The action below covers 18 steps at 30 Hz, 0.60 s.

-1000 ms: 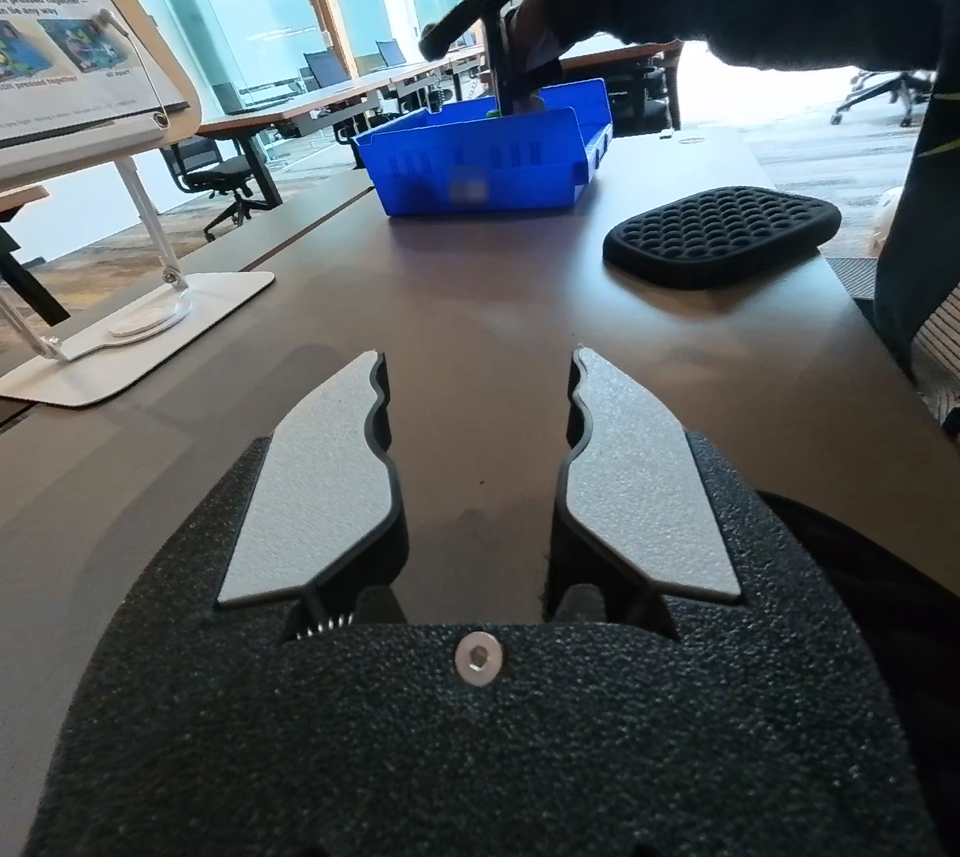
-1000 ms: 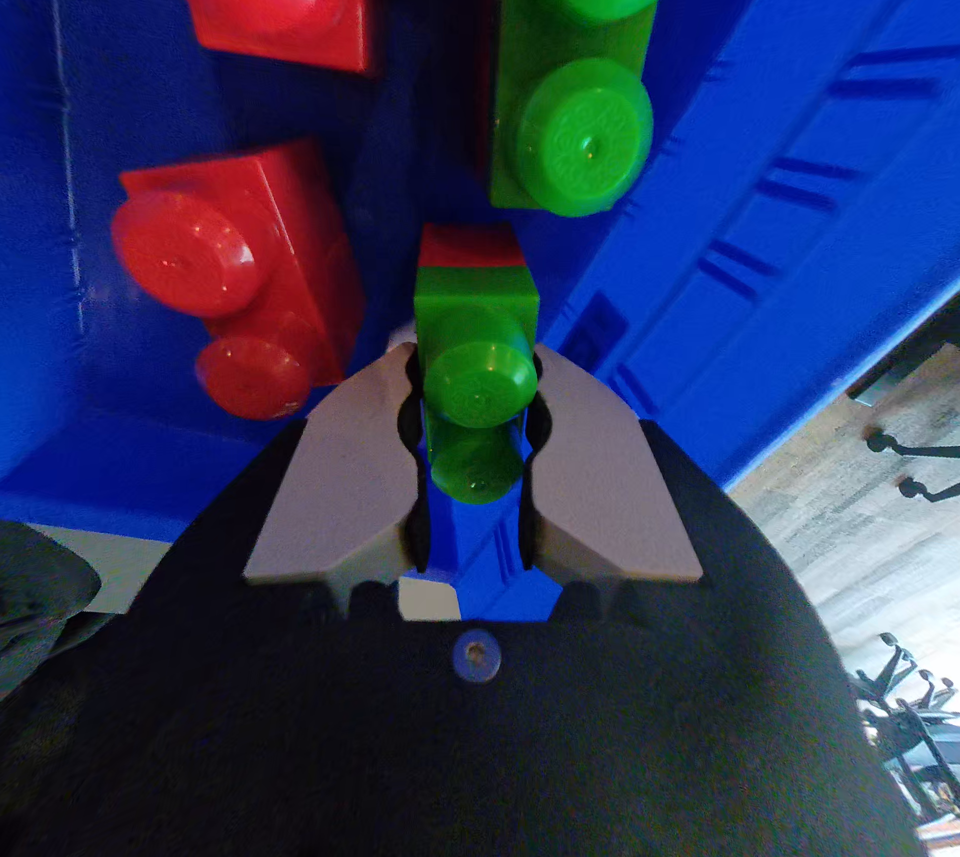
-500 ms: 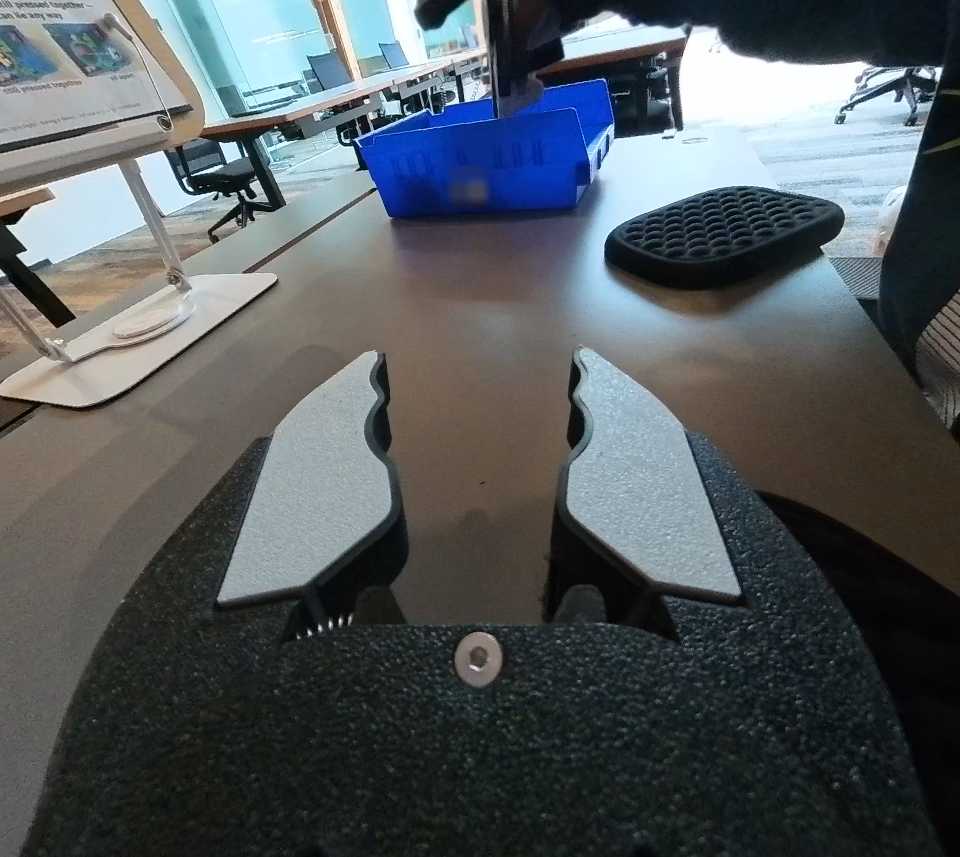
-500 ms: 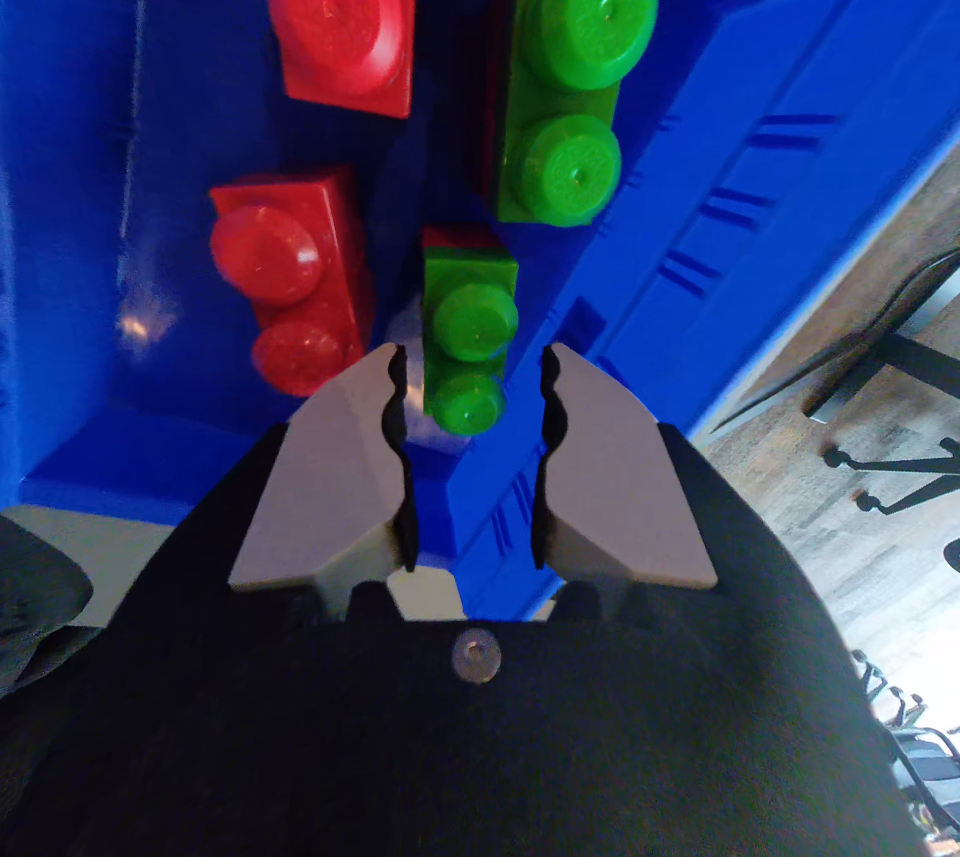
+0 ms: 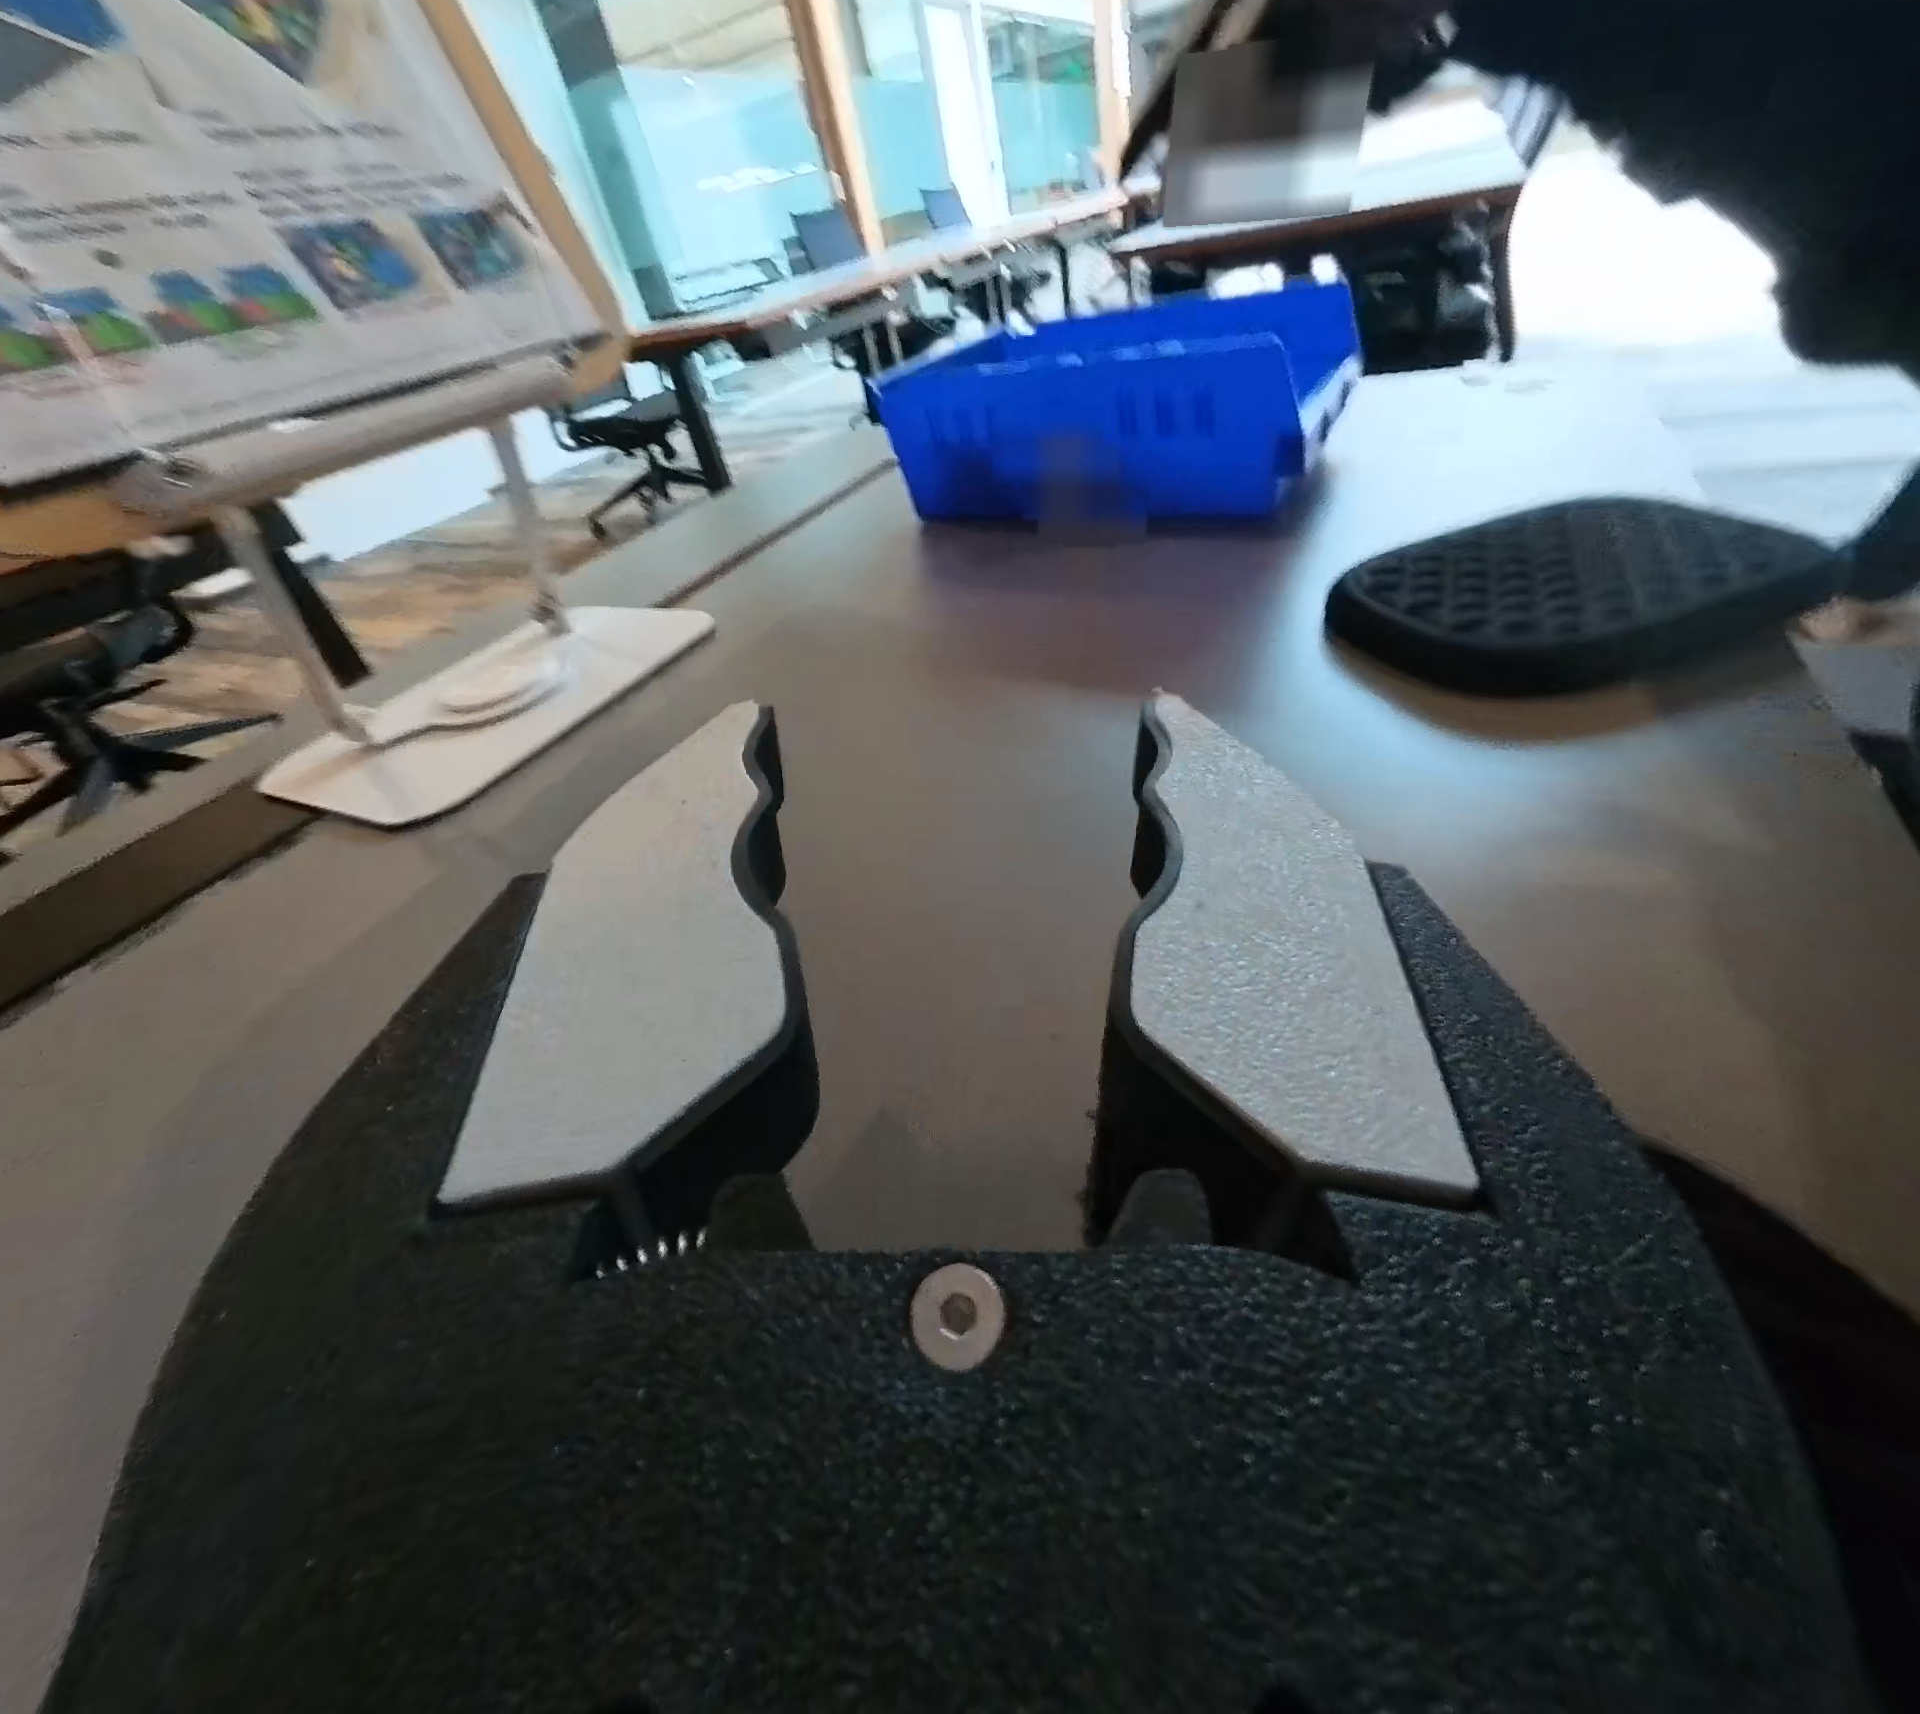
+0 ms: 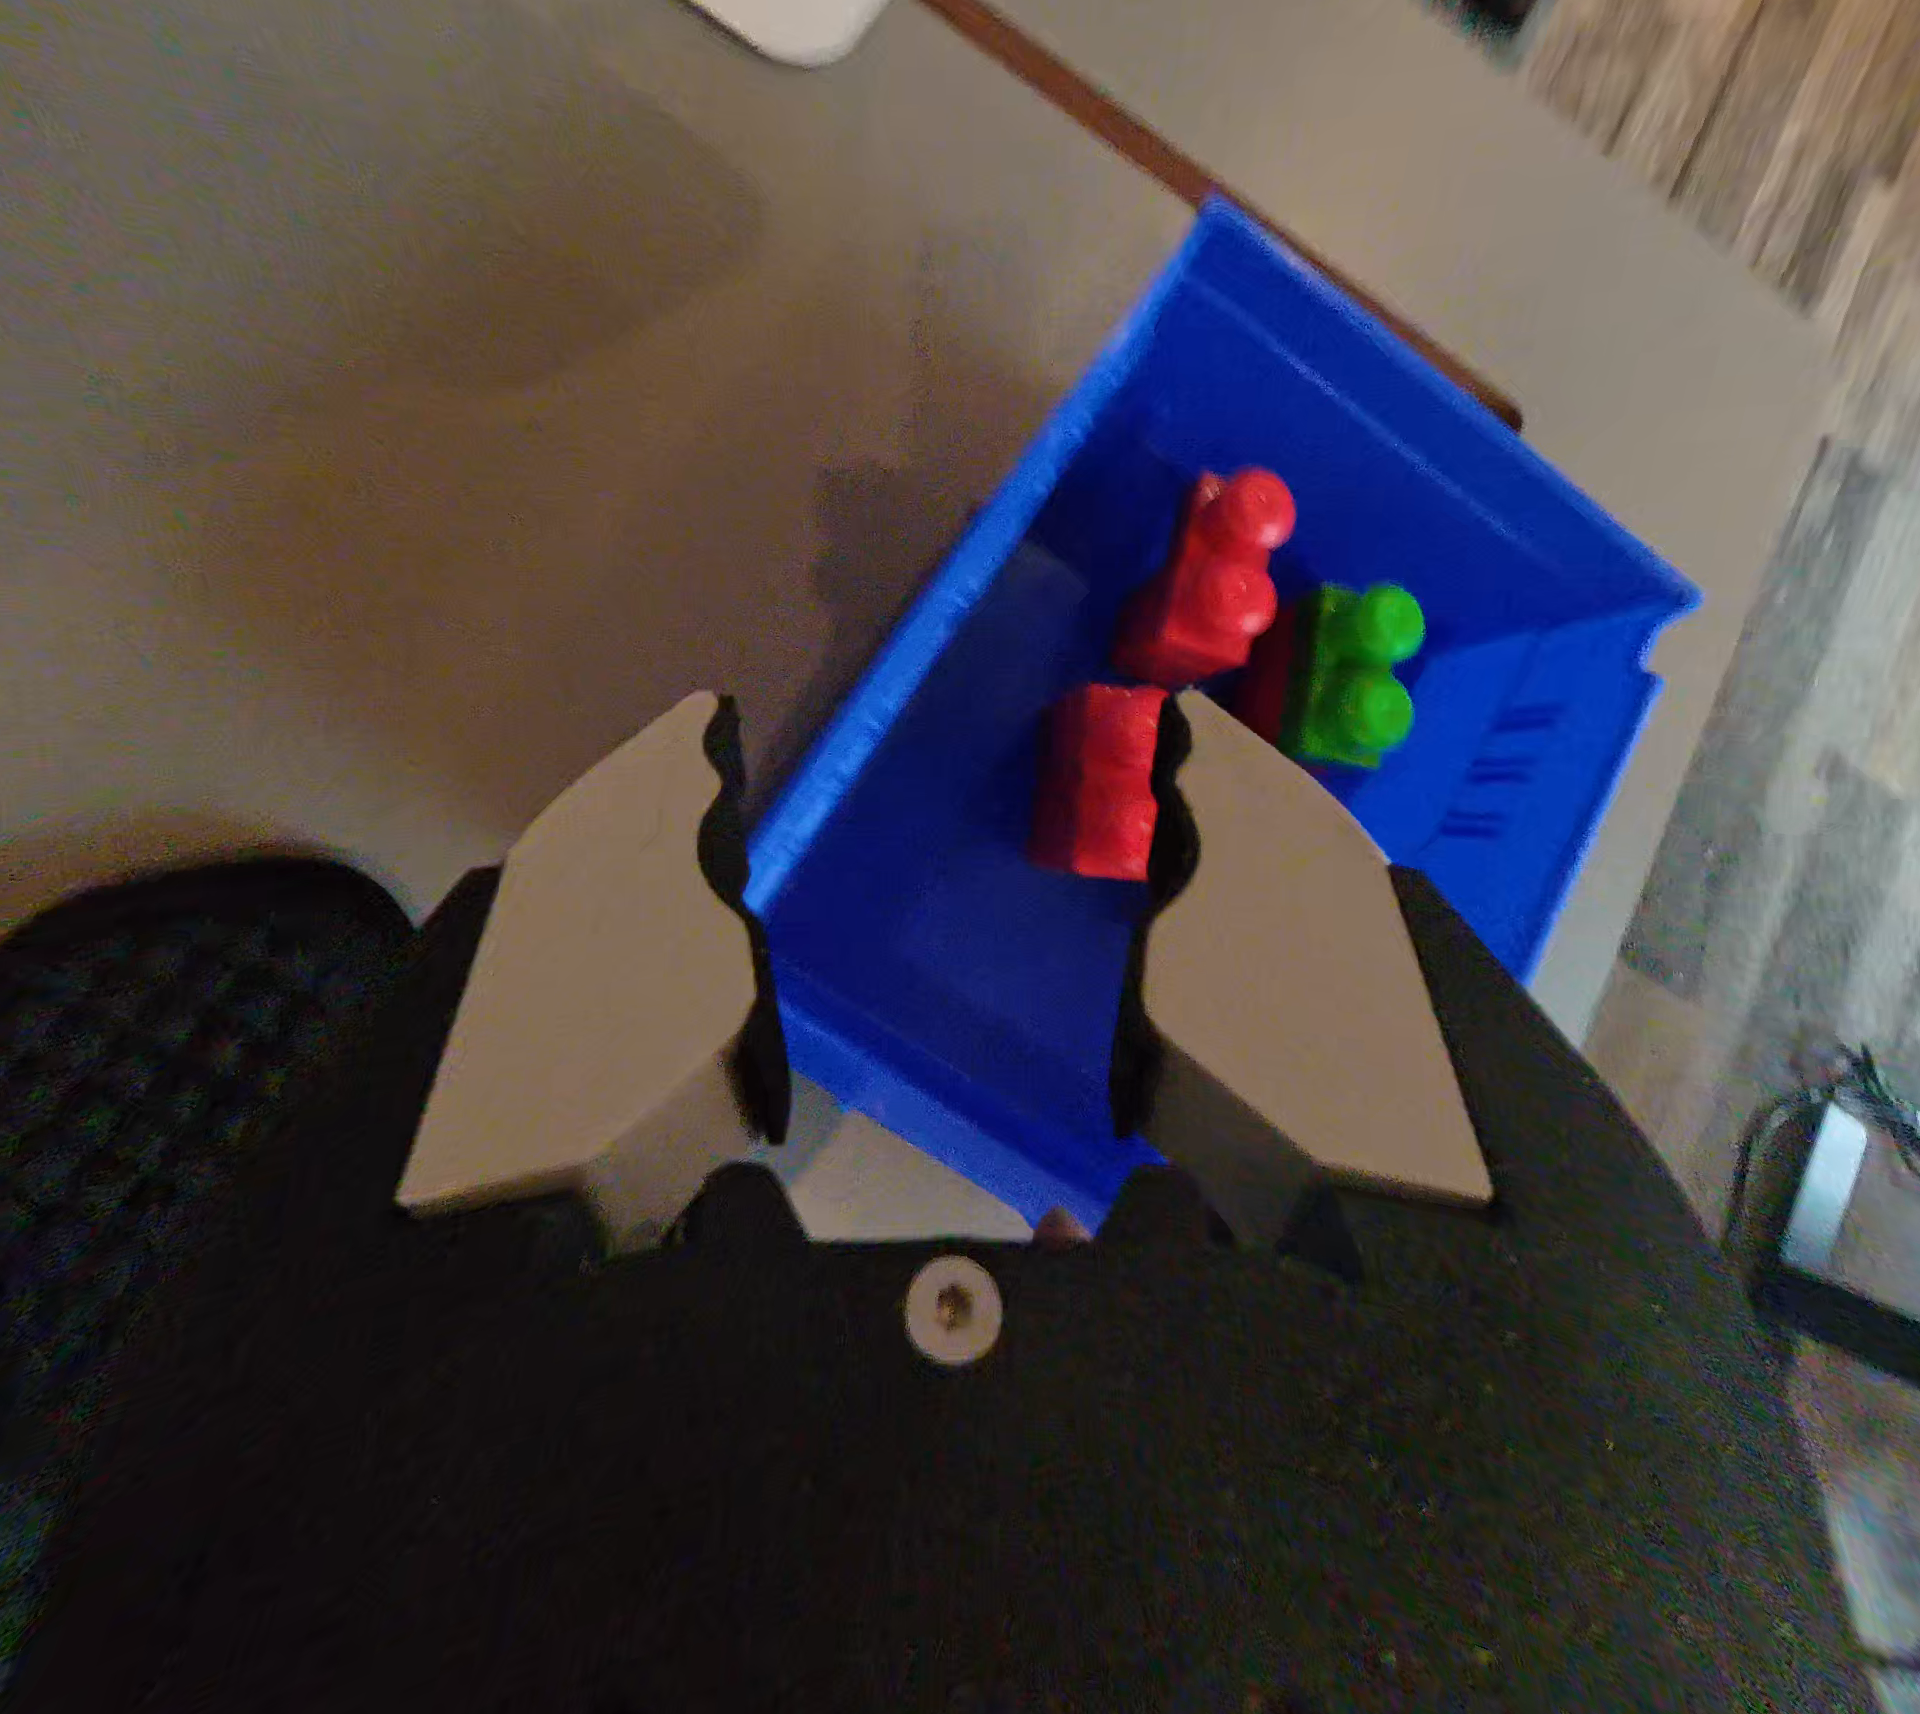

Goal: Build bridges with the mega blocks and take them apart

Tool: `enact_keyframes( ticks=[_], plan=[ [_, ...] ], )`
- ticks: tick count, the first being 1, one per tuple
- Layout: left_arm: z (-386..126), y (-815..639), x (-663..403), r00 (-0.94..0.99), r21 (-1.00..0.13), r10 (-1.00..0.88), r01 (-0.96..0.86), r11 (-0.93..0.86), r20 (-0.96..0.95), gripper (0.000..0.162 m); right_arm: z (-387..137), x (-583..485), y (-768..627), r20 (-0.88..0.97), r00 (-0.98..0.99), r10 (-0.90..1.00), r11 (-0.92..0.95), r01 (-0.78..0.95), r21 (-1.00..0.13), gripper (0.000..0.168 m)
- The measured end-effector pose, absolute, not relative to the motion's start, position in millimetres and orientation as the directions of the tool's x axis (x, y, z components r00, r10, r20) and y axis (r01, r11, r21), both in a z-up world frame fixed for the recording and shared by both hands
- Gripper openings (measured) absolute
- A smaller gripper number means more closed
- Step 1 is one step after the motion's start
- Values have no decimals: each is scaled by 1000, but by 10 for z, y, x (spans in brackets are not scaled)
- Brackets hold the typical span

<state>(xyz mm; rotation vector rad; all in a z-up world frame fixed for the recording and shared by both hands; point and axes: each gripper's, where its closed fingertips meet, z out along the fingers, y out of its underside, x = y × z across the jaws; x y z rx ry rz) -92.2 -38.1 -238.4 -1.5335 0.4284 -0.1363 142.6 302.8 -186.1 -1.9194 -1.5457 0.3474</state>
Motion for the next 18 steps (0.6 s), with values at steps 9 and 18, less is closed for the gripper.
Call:
enact_keyframes(
  ticks=[9, 18],
  plan=[
    [-1653, -854, -1367, 986, -987, -77, -147, 58, -151, 60, -1989, 926, 2116, 264, 191, 945, 102, 596, -797, 73],
    [-1581, -1515, -2770, 937, -914, 243, -145, -379, -249, 58, -2263, 805, 2010, 225, 201, 954, 90, 522, -848, 70]
  ],
)
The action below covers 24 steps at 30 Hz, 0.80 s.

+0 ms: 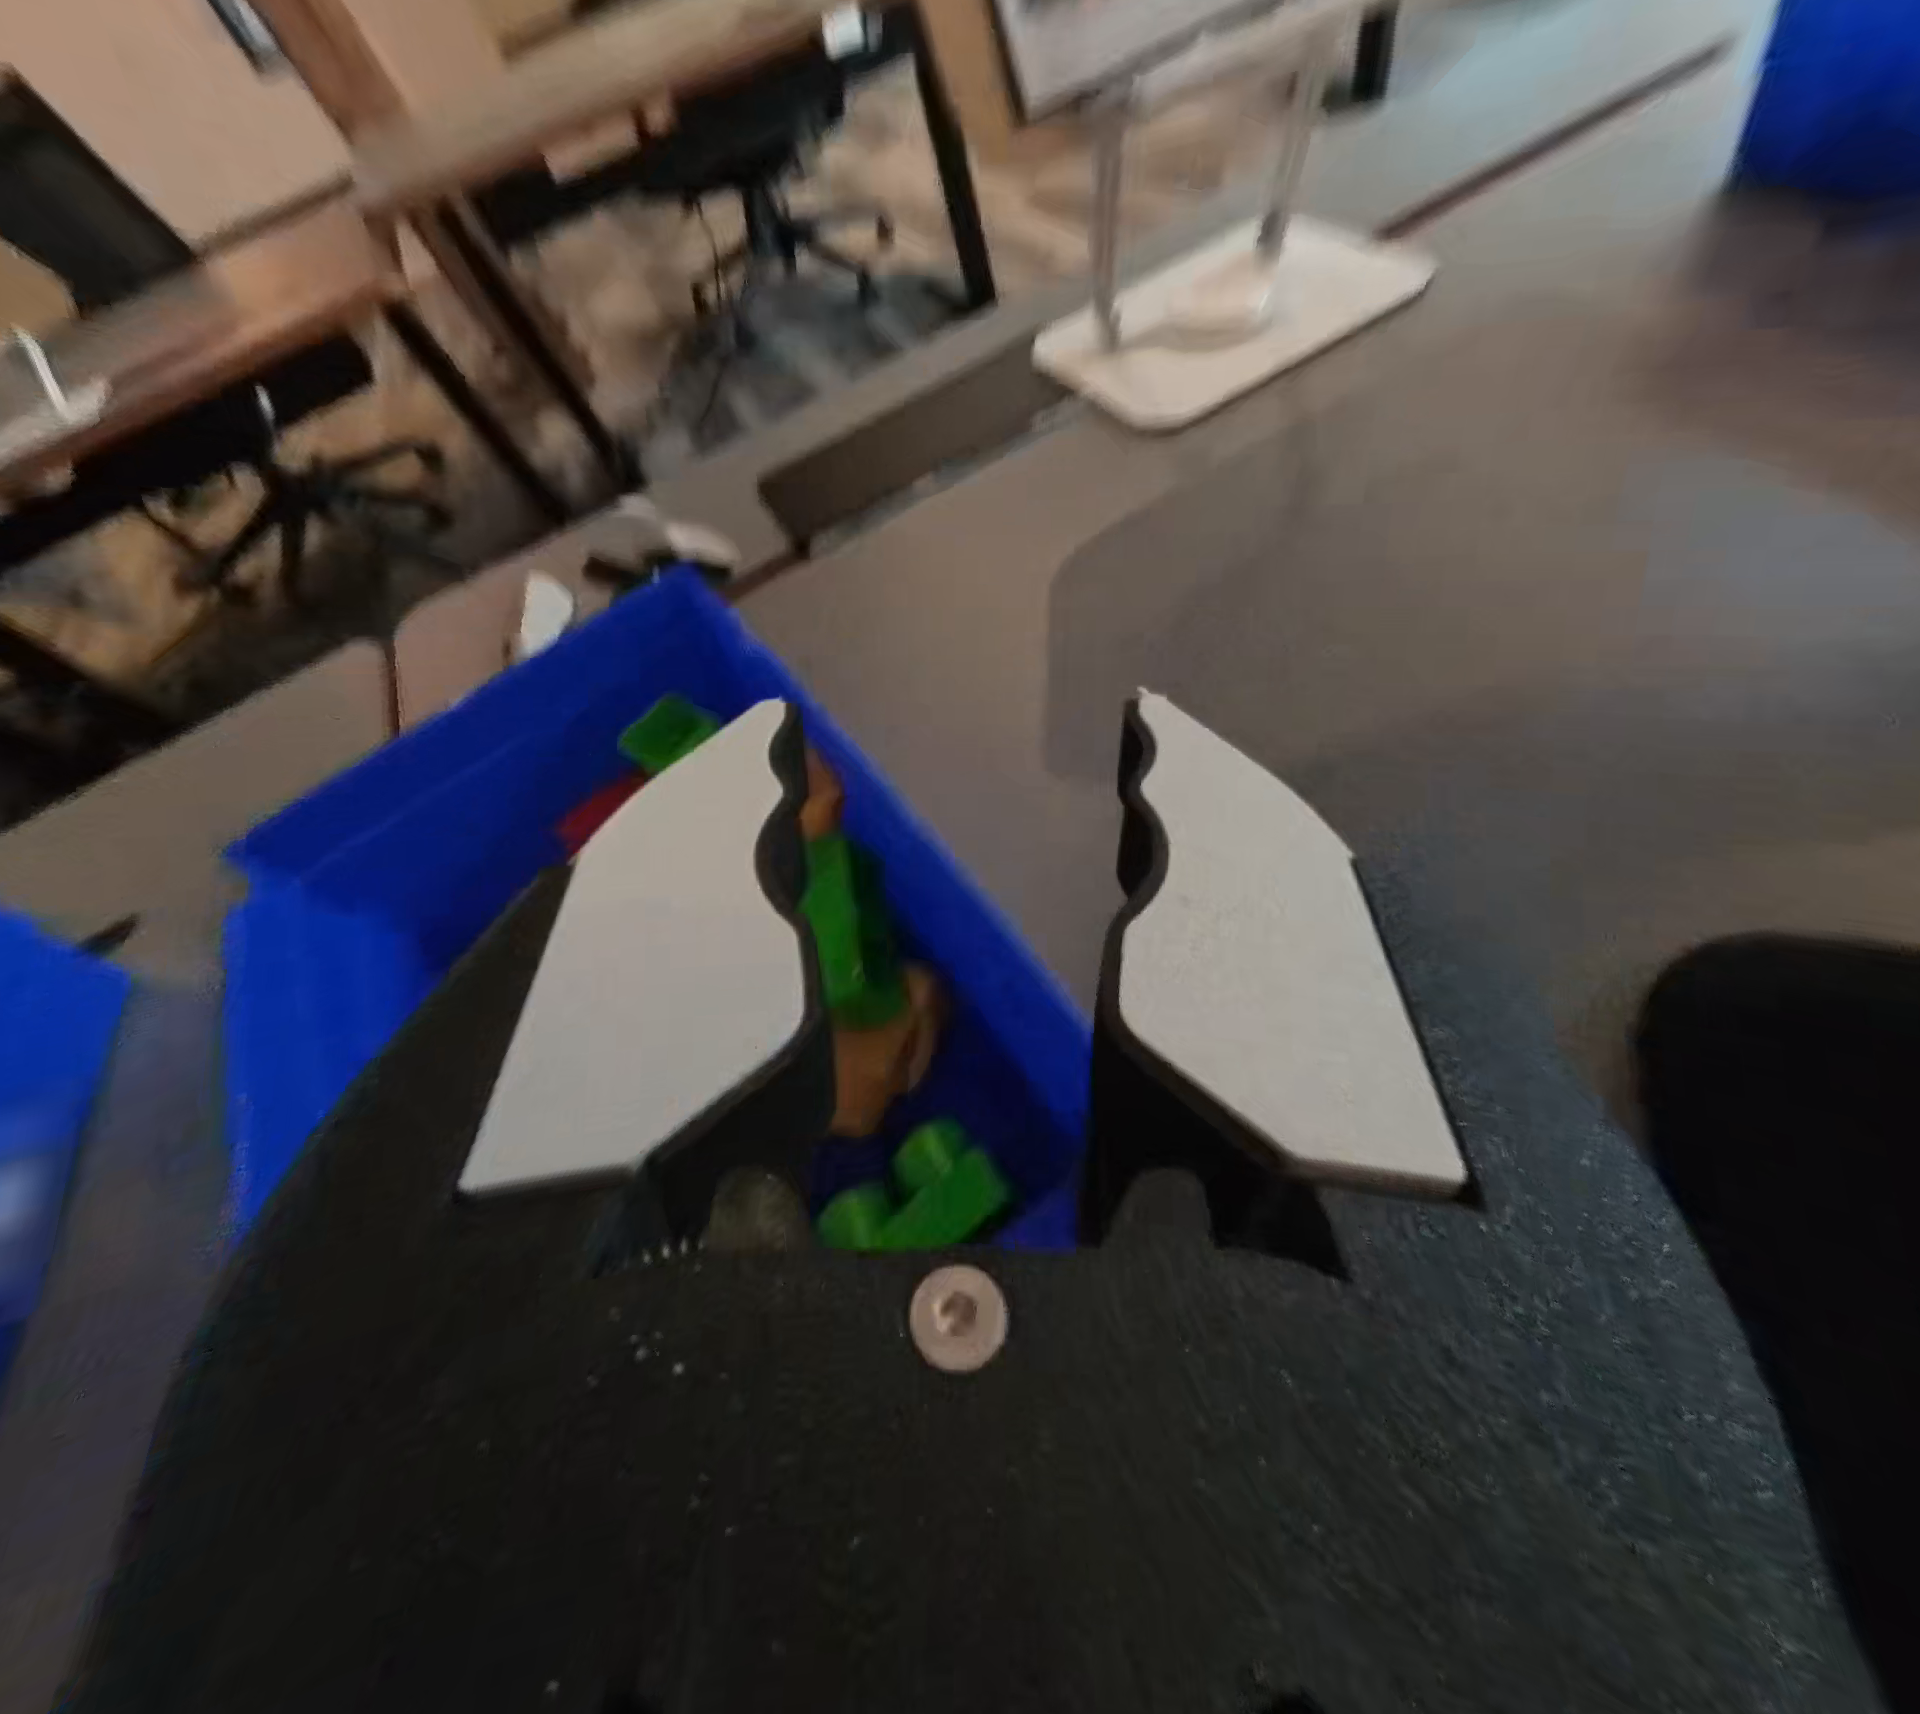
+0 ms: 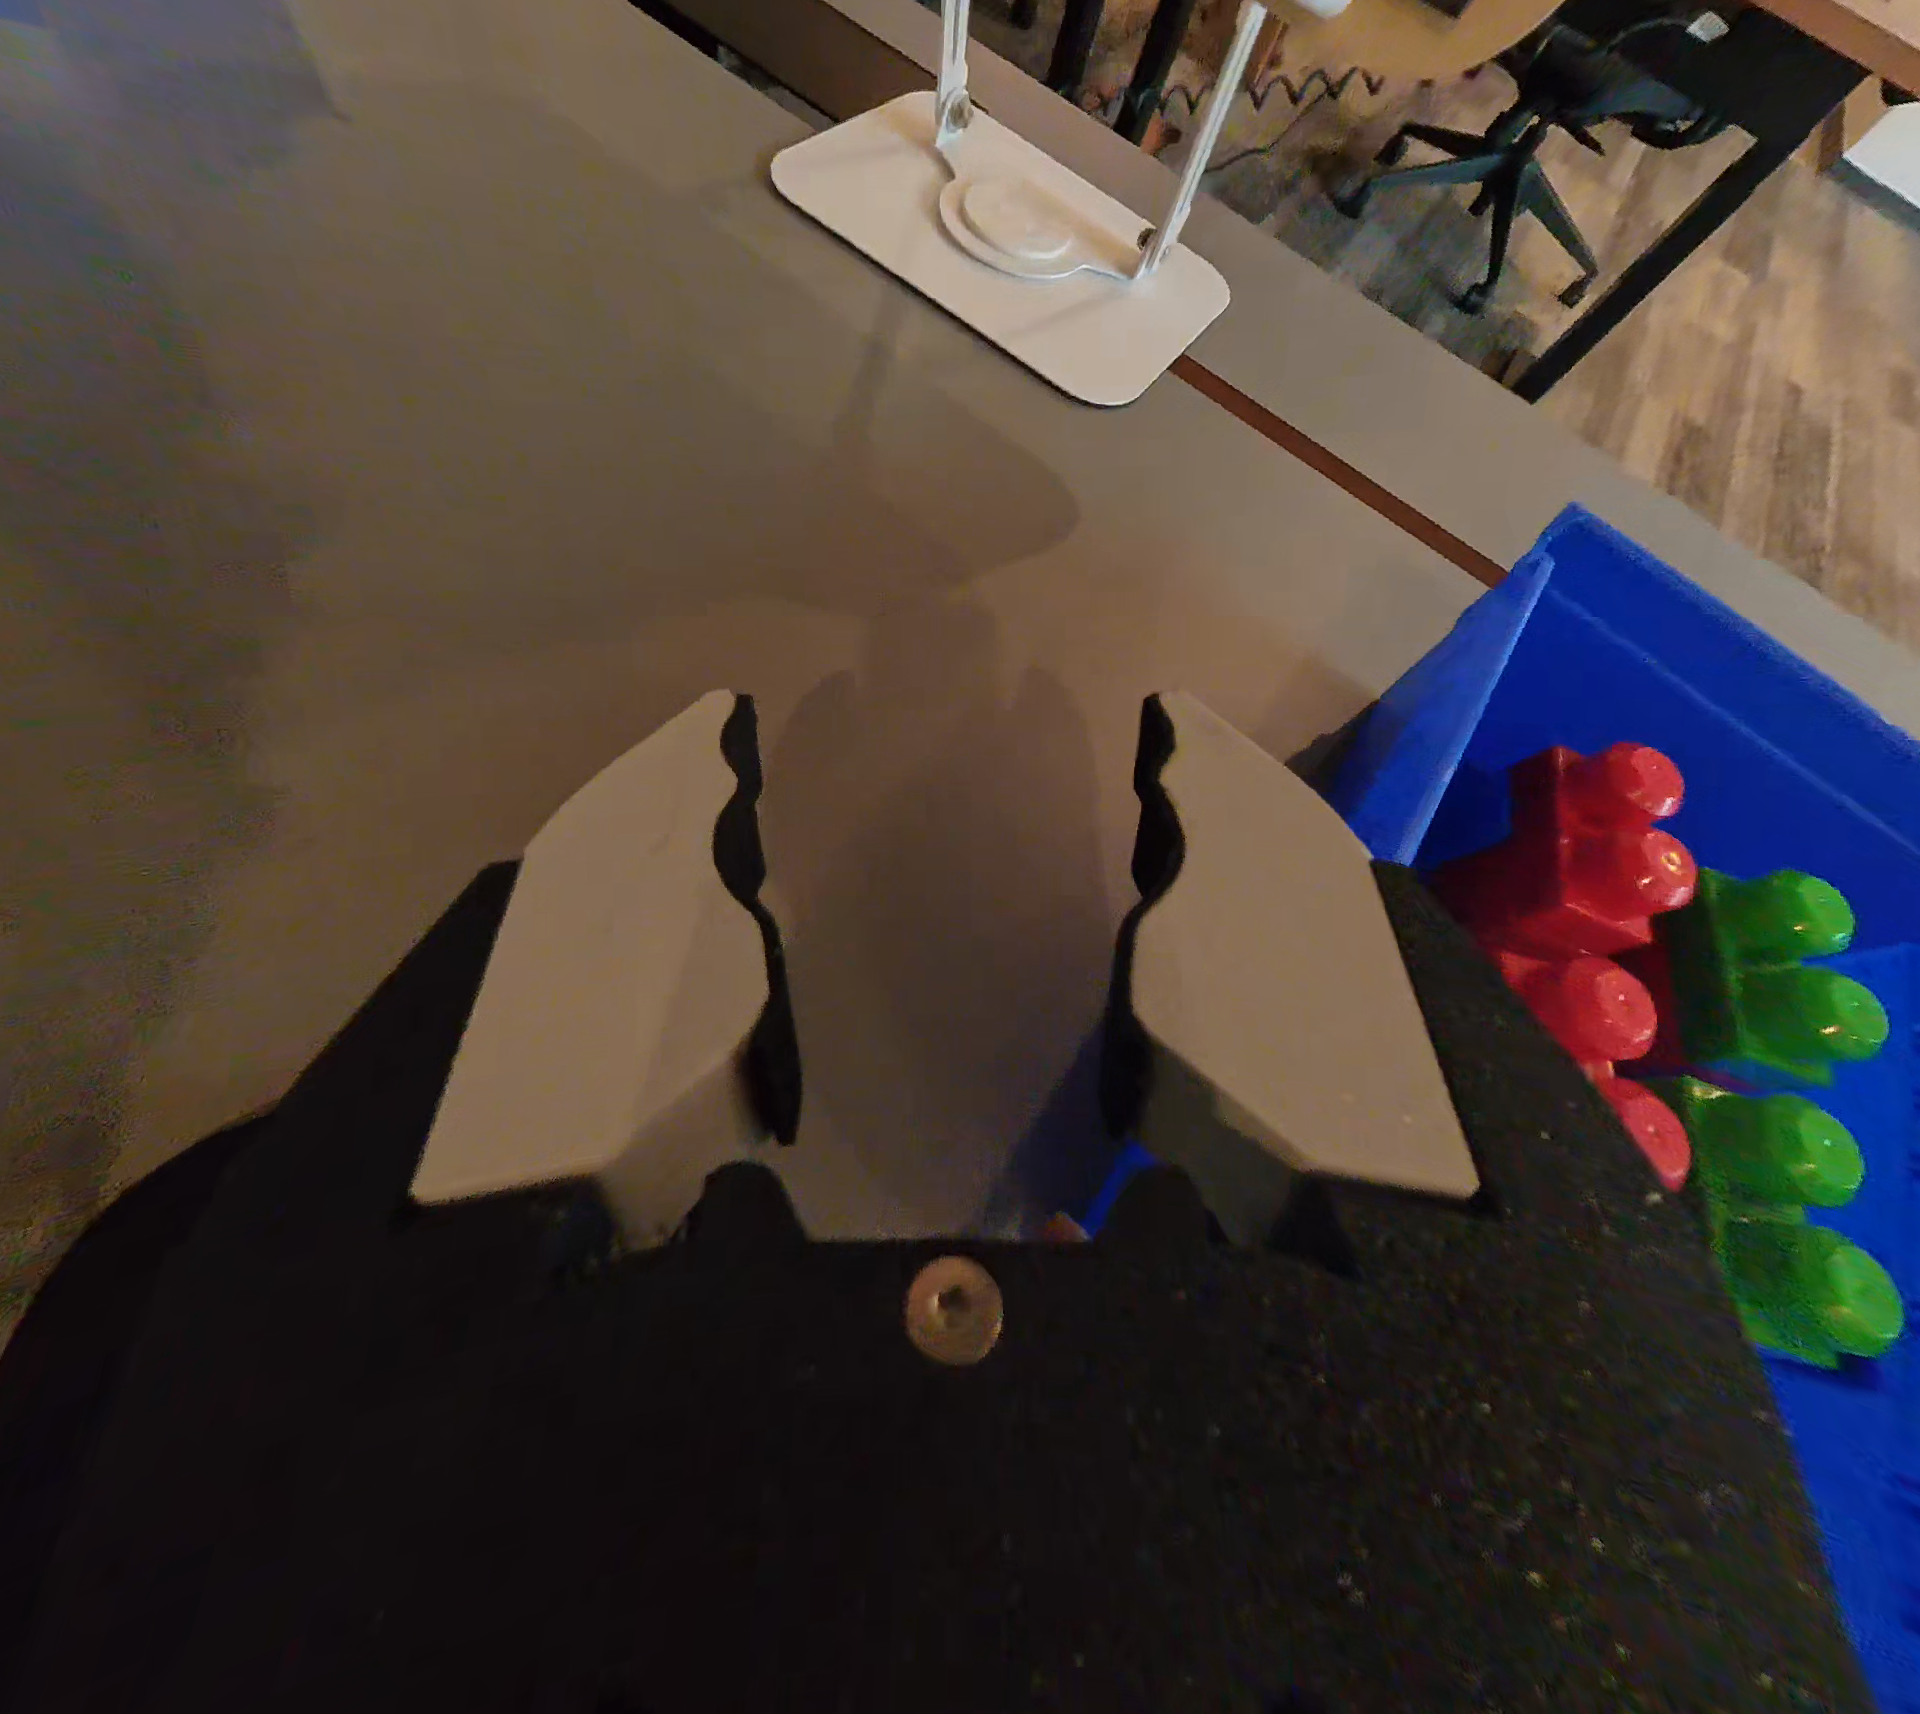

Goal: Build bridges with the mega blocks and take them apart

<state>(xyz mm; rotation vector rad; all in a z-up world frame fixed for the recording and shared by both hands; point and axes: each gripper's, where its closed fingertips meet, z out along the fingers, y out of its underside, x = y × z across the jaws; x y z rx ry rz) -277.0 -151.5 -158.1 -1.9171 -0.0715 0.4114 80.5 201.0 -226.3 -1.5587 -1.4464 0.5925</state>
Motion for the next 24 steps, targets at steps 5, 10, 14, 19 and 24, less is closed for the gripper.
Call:
enact_keyframes(
  ticks=[5, 10, 14, 19, 24],
  plan=[
    [-2074, -1737, -3325, 964, -753, 203, 6, -658, -170, 60, -2231, 872, 2015, 226, 215, 950, 95, 491, -866, 69],
    [-2521, -1904, -3824, 954, -592, 274, 153, -791, -121, 60, -2122, 867, 1949, 243, 201, 949, 129, 456, -880, 68],
    [-2767, -1906, -4110, 919, -544, 393, 313, -778, -34, 59, -2053, 839, 1875, 276, 178, 945, 173, 444, -879, 68],
    [-3042, -1854, -4279, 875, -482, 484, 430, -764, 14, 63, -2017, 835, 1847, 301, 169, 939, 202, 440, -875, 68],
    [-3074, -1811, -4438, 828, -520, 559, 493, -698, 34, 58, -2039, 849, 1882, 298, 176, 938, 195, 445, -874, 68]
  ],
)
